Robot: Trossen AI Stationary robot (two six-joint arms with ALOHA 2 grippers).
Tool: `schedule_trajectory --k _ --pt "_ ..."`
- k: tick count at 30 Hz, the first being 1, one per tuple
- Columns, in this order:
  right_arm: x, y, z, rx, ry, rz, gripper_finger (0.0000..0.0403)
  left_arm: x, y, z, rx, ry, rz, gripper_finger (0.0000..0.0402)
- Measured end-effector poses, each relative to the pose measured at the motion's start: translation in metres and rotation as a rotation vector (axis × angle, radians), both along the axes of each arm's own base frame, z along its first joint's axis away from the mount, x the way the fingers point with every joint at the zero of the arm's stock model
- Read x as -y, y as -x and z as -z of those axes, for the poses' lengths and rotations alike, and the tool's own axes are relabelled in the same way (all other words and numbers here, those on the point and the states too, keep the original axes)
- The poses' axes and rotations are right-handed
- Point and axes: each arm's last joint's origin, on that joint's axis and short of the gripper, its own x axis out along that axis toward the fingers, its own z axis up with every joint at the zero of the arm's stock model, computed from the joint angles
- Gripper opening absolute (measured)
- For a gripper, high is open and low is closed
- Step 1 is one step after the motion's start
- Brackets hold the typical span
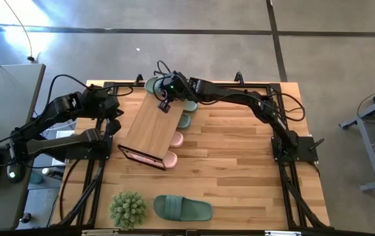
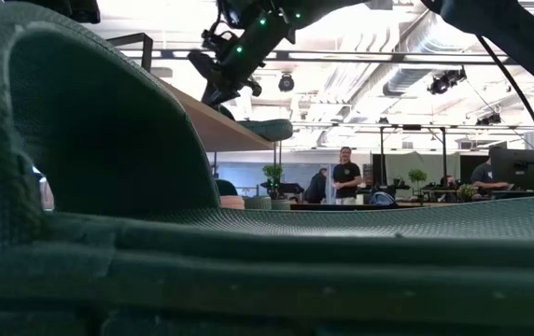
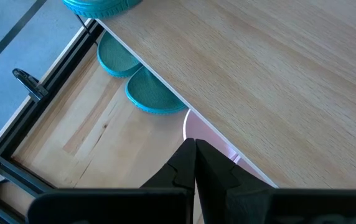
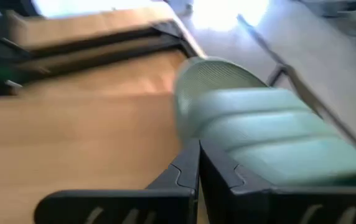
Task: Pick and place slides into the shelf
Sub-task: Put the green slide on the shelf
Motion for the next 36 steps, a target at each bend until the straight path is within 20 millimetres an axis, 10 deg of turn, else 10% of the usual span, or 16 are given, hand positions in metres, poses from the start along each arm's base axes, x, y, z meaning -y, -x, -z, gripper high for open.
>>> schedule_trajectory --k 11,24,36 --pt "-0.021 0.014 -0.052 0.203 -0.138 -0.147 0.0000 0.000 0.000 0.000 0.000 0.000 0.000 0.0001" --pt "-0.057 0.086 -0.156 0.456 -0.579 -0.213 0.0000 0.000 0.000 0.000 0.000 0.000 0.000 0.0001" --pt "-0.163 0.143 -0.155 0.027 -1.006 -0.018 0.0000 0.000 0.000 0.000 0.000 0.000 0.000 0.0001"
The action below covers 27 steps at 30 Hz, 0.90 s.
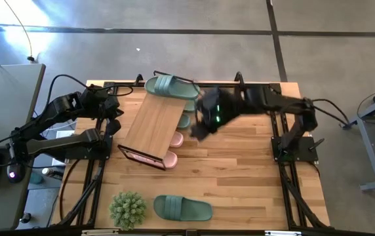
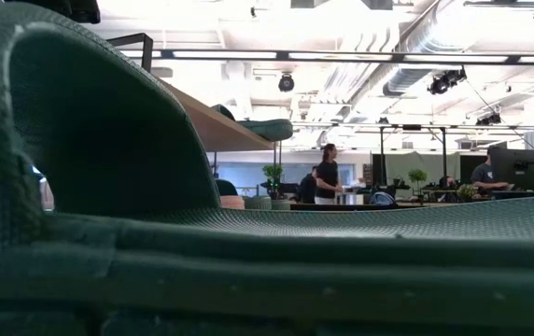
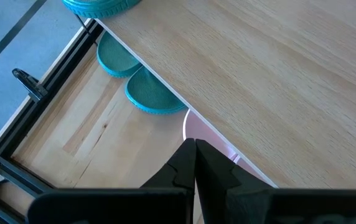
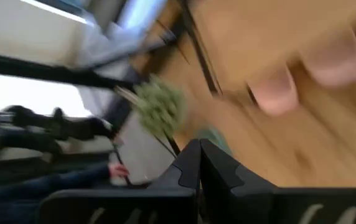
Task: Pick and place slides into the shelf
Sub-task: Put the green slide on the shelf
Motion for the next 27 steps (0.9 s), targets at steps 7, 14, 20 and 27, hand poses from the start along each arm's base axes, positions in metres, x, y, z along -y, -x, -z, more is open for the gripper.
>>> schedule_trajectory --k 7,14,20,27 --pt "-0.076 0.029 0.012 -0.239 -0.042 0.108 0.0000 0.000 0.000 0.000 0.000 0.000 0.000 0.0001" --pt "-0.151 0.065 0.015 -0.213 -0.045 0.312 0.0000 0.000 0.000 0.000 0.000 0.000 0.000 0.0001" --pt "-0.209 0.086 0.035 -0.207 -0.075 0.421 0.0000 0.000 0.000 0.000 0.000 0.000 0.000 0.0001" --pt "-0.255 0.079 0.084 -0.331 -0.053 0.467 0.0000 0.000 0.000 0.000 0.000 0.000 0.000 0.0001"
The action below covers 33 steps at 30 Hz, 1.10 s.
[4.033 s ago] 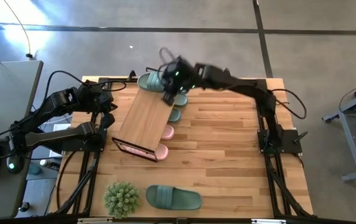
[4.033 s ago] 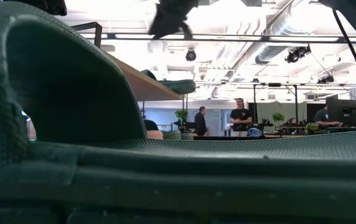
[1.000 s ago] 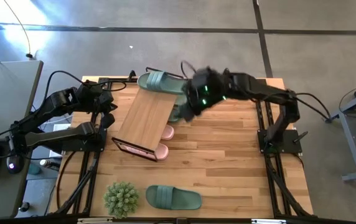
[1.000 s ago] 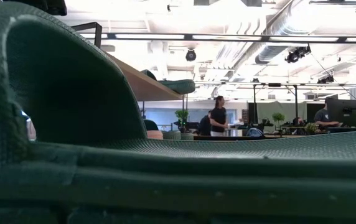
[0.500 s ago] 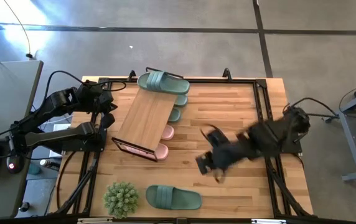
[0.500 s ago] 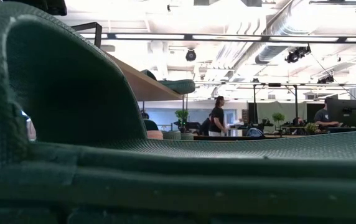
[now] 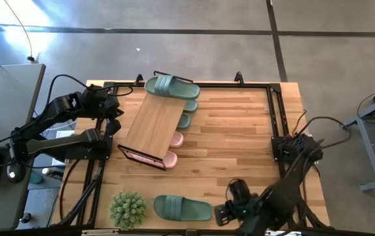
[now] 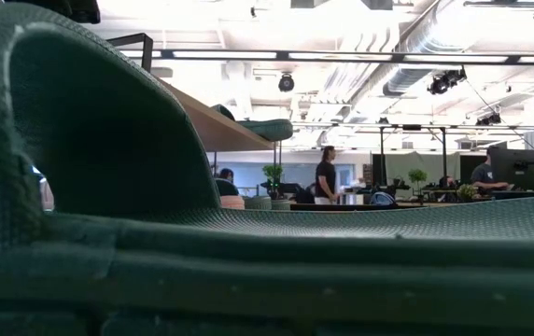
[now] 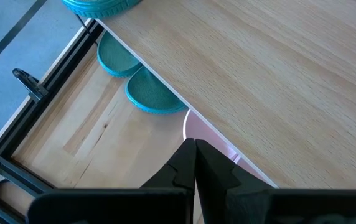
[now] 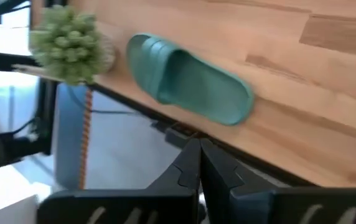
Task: Pick and place slides into the shelf
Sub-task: Put the green slide on the shelf
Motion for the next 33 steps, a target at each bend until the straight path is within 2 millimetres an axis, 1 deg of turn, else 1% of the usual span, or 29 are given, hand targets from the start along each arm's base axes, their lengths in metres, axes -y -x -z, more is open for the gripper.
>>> schedule_trajectory --k 4,7,12,16,20,22,24,27,33 --pt "-0.009 -0.015 0.026 -0.047 0.061 -0.006 0.0002 0.000 0.000 0.000 0.000 0.000 0.000 0.0001" --pt "-0.015 -0.027 0.045 -0.081 0.112 -0.046 0.0017 0.000 0.000 0.000 0.000 0.000 0.000 0.0001" --pt "-0.020 -0.054 0.077 -0.113 0.155 -0.124 0.0075 0.000 0.000 0.000 -0.001 0.000 0.000 0.0001" --pt "-0.018 -0.083 0.106 -0.160 0.103 -0.176 0.0124 0.000 0.000 0.000 0.000 0.000 0.000 0.0001" --pt "-0.015 -0.115 0.133 -0.148 0.044 -0.306 0.0151 0.000 0.000 0.000 0.000 0.000 0.000 0.0001" --pt "-0.012 -0.127 0.138 -0.108 0.037 -0.342 0.0155 0.000 0.000 0.000 -0.001 0.000 0.000 0.0001" --pt "-0.008 -0.134 0.137 -0.069 0.037 -0.351 0.0156 0.000 0.000 0.000 0.000 0.000 0.000 0.0001" --pt "-0.004 -0.138 0.137 -0.061 0.043 -0.340 0.0156 0.000 0.000 0.000 0.000 0.000 0.000 0.0001" --pt "-0.004 -0.141 0.139 -0.070 0.002 -0.351 0.0156 0.000 0.000 0.000 0.000 0.000 0.000 0.0001"
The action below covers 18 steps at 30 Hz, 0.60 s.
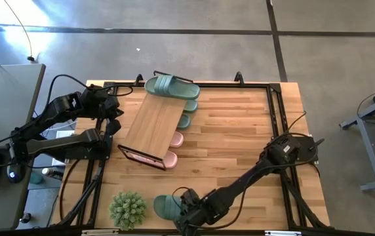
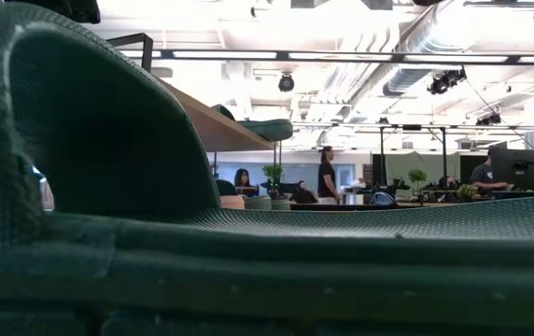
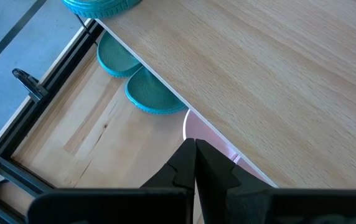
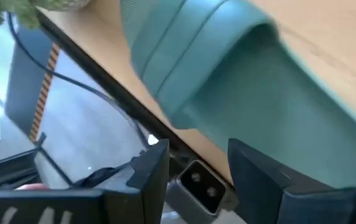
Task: Pick and place slides into the shelf
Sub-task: Put the green slide on the shelf
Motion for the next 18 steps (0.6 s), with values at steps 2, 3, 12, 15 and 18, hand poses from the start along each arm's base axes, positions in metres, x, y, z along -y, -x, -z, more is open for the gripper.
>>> schedule_trajectory --k 2,3,12,15,18 --pt "-0.001 -0.003 -0.002 0.031 -0.023 0.001 0.0156 0.000 0.000 0.000 0.000 0.000 0.000 0.0001" --pt "-0.001 -0.005 -0.003 0.050 -0.035 0.004 0.0156 0.000 0.000 0.000 0.000 0.000 -0.001 0.0001" --pt "0.001 -0.014 0.010 0.060 -0.043 0.101 0.0156 0.000 0.000 0.000 0.000 0.000 0.000 0.0001" --pt "-0.001 -0.015 0.013 0.057 -0.064 0.132 0.0156 0.000 0.000 0.000 0.000 0.000 0.000 0.0001" --pt "-0.002 -0.018 0.018 0.066 -0.069 0.147 0.0156 0.000 0.000 0.000 0.000 0.000 0.000 0.0001"
